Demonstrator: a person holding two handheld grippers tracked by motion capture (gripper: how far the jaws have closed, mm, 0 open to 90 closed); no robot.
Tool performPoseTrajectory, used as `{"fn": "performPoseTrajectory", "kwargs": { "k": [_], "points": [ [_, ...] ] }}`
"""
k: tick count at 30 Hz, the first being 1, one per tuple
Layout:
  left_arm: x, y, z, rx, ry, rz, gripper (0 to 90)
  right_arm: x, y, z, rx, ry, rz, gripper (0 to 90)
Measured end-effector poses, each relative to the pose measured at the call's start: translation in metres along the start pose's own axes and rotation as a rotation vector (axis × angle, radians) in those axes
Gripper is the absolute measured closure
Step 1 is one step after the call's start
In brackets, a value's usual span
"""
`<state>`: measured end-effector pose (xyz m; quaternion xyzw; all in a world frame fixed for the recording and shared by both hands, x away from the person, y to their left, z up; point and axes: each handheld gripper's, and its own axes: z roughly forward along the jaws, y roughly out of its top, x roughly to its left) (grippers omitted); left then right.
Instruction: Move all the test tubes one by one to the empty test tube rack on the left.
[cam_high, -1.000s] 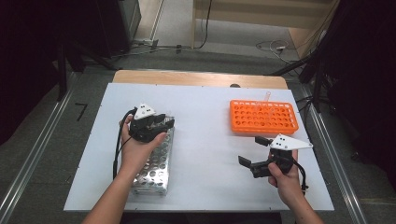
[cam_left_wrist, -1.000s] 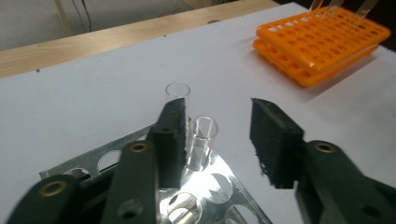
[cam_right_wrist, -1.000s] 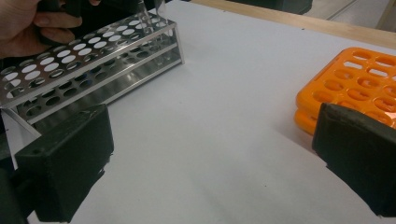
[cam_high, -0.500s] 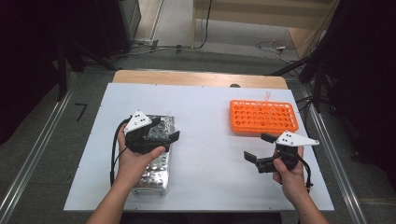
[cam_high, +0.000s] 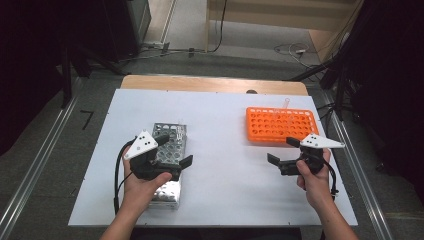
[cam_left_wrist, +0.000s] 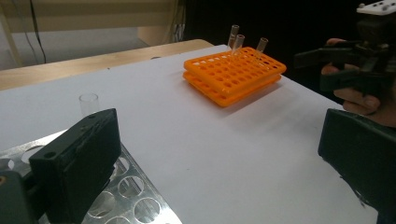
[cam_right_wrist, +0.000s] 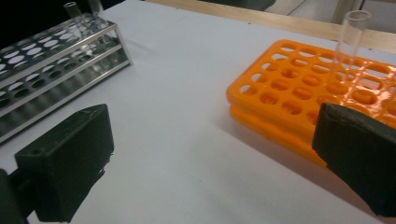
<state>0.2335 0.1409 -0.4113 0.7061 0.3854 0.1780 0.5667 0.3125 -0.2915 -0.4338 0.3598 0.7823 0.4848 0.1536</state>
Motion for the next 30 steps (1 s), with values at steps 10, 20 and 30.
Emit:
{"fn": "performPoseTrajectory", "kwargs": {
  "k": [10, 20, 30],
  "points": [
    [0.002, -0.01, -0.001, 0.01, -0.007, -0.012, 0.0, -0.032, 0.003, 0.009, 0.021, -0.065, 0.044, 0.0],
    [0.004, -0.012, -0.004, 0.009, -0.003, -0.022, 0.0, -0.063, 0.013, 0.028, 0.063, -0.214, 0.117, 29.9],
    [0.006, -0.012, -0.003, 0.011, -0.002, -0.031, 0.0, -0.09, 0.004, 0.048, 0.081, -0.314, 0.173, 57.3]
  ]
}}
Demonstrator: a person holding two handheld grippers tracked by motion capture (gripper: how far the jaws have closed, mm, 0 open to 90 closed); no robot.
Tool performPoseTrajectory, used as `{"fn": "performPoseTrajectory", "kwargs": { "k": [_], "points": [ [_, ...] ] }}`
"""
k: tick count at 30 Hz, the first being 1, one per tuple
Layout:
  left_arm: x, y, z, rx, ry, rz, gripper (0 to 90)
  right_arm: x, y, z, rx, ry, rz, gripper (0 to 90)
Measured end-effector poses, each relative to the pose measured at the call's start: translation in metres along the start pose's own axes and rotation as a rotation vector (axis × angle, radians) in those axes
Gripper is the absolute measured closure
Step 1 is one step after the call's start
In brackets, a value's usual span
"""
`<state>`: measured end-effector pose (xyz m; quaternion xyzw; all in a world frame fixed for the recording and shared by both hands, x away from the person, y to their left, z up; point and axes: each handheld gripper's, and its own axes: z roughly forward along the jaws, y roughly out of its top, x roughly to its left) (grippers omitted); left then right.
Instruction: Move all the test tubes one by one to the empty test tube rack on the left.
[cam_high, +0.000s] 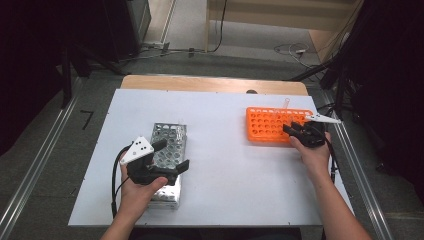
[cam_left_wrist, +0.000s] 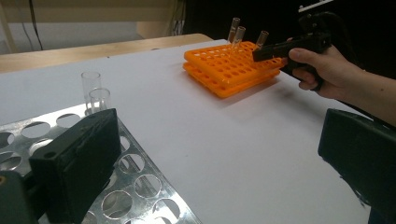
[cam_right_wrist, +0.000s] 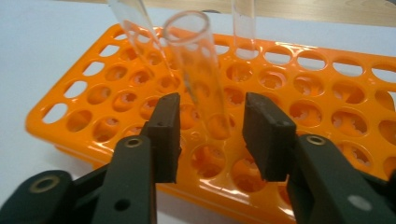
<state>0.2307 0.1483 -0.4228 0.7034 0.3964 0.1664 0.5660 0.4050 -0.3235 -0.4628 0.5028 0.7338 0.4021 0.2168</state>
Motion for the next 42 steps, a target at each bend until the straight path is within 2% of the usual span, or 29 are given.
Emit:
{"fn": "performPoseTrajectory", "kwargs": {
  "k": [2, 6, 17, 21, 28, 33, 36, 42],
  "points": [
    [0.0, 0.0, 0.0, -0.002, -0.002, -0.002, 0.0, -0.001, 0.0, 0.002, -0.006, 0.012, 0.003, 59.2],
    [0.0, 0.0, 0.001, -0.001, -0.001, -0.003, 0.0, 0.001, 0.003, 0.006, -0.006, 0.004, -0.03, 63.5],
    [0.0, 0.0, 0.0, 0.0, -0.003, -0.004, 0.0, 0.003, 0.005, 0.011, -0.002, -0.054, -0.068, 73.7],
    [-0.001, 0.001, 0.0, -0.002, -0.003, -0.001, 0.0, 0.003, 0.006, 0.009, -0.016, -0.05, -0.063, 73.9],
    [0.0, 0.001, 0.0, -0.001, -0.002, 0.0, 0.0, 0.004, 0.012, -0.006, -0.067, -0.046, -0.063, 73.9],
    [-0.002, 0.002, 0.001, 0.0, -0.005, 0.003, 0.0, 0.008, 0.015, -0.021, -0.098, -0.021, -0.061, 74.0],
    [-0.003, 0.002, 0.001, 0.0, -0.006, 0.005, 0.0, 0.013, 0.015, -0.029, -0.106, -0.007, -0.076, 73.9],
    [-0.005, 0.002, 0.003, 0.007, -0.016, 0.009, 0.0, 0.027, 0.011, -0.043, -0.105, 0.057, -0.101, 73.9]
  ]
}}
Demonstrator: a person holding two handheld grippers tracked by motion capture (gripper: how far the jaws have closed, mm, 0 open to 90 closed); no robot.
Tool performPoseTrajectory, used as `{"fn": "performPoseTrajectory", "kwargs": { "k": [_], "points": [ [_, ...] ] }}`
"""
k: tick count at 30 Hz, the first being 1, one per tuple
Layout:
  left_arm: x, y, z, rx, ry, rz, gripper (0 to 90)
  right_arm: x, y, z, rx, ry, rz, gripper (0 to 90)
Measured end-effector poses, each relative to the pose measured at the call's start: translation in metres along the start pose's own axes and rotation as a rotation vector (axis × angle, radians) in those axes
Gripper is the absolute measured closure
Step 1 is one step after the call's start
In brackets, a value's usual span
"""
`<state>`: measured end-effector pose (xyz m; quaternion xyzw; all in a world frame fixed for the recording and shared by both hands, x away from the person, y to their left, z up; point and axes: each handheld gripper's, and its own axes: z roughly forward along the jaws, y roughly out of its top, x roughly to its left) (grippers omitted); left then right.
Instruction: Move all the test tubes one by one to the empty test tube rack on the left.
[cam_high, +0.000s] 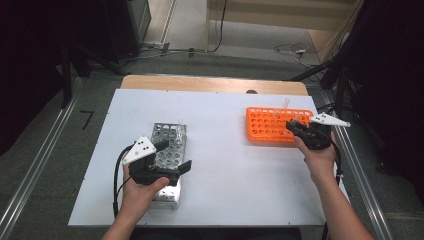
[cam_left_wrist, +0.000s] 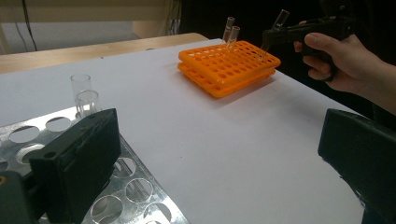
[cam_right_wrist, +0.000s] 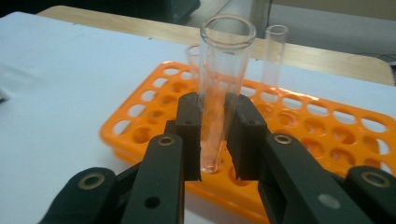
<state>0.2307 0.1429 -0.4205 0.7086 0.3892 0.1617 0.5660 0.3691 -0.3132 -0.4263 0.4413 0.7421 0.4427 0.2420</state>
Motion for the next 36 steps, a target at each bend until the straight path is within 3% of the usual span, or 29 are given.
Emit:
{"fn": "performPoseTrajectory", "kwargs": {
  "k": [15, 36],
  "points": [
    [-0.009, 0.0, 0.007, 0.01, -0.023, 0.015, 0.0, 0.053, -0.017, -0.021, 0.01, 0.155, -0.043, 73.9],
    [-0.031, 0.006, 0.02, 0.012, -0.087, 0.049, 0.2, 0.145, -0.019, -0.026, 0.048, 0.381, -0.217, 73.9]
  ]
}}
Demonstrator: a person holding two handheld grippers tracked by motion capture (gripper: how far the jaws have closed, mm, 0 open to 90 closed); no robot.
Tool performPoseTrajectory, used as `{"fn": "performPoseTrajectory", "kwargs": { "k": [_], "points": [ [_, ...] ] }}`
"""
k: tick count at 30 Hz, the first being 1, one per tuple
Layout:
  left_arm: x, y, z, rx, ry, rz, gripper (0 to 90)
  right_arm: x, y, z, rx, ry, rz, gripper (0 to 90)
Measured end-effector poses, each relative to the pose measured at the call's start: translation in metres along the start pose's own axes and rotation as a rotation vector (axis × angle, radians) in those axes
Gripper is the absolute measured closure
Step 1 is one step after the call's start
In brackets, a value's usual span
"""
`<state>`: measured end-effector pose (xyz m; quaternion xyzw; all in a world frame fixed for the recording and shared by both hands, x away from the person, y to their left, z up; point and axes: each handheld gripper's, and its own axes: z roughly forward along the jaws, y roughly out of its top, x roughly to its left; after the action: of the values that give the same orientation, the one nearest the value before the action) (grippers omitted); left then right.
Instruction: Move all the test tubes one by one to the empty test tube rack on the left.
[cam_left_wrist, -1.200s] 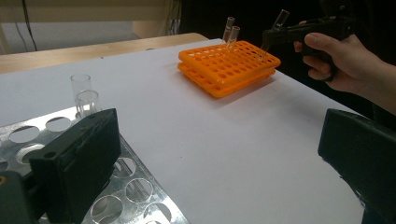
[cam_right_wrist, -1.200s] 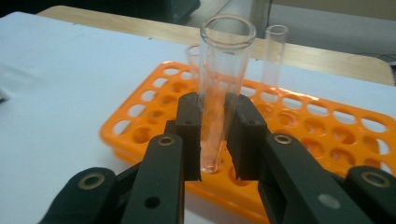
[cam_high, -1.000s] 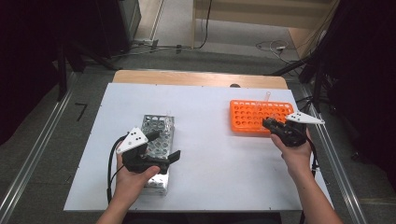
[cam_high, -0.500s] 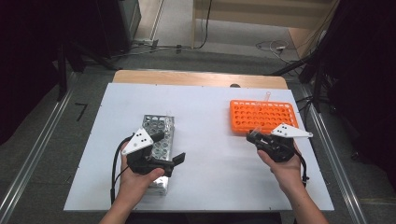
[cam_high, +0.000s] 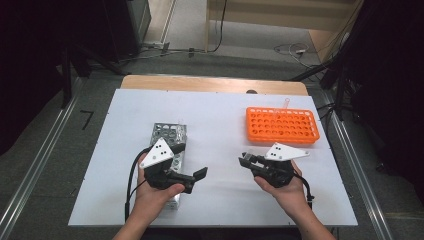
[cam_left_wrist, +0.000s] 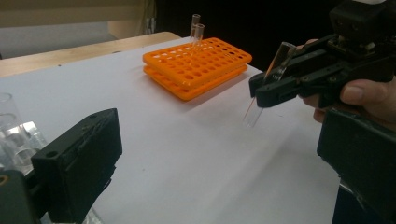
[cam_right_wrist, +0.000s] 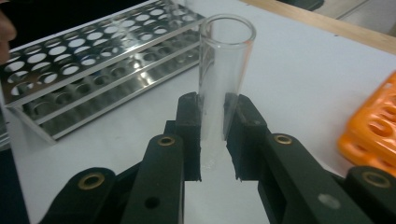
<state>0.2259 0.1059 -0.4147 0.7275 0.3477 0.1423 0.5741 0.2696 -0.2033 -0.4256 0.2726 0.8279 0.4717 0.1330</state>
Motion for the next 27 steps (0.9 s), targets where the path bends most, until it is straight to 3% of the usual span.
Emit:
{"fn": "performPoseTrajectory", "kwargs": {
  "k": [15, 20, 27],
  "points": [
    [-0.02, 0.001, 0.018, 0.03, -0.082, 0.026, 5.7, 0.038, 0.005, 0.015, 0.024, 0.09, -0.08, 74.0],
    [-0.03, 0.001, 0.025, 0.047, -0.12, 0.049, 18.1, 0.045, 0.006, 0.017, 0.032, 0.105, -0.093, 73.9],
    [-0.036, 0.001, 0.03, 0.05, -0.128, 0.052, 36.3, 0.052, 0.007, 0.019, 0.04, 0.122, -0.107, 74.0]
  ]
}}
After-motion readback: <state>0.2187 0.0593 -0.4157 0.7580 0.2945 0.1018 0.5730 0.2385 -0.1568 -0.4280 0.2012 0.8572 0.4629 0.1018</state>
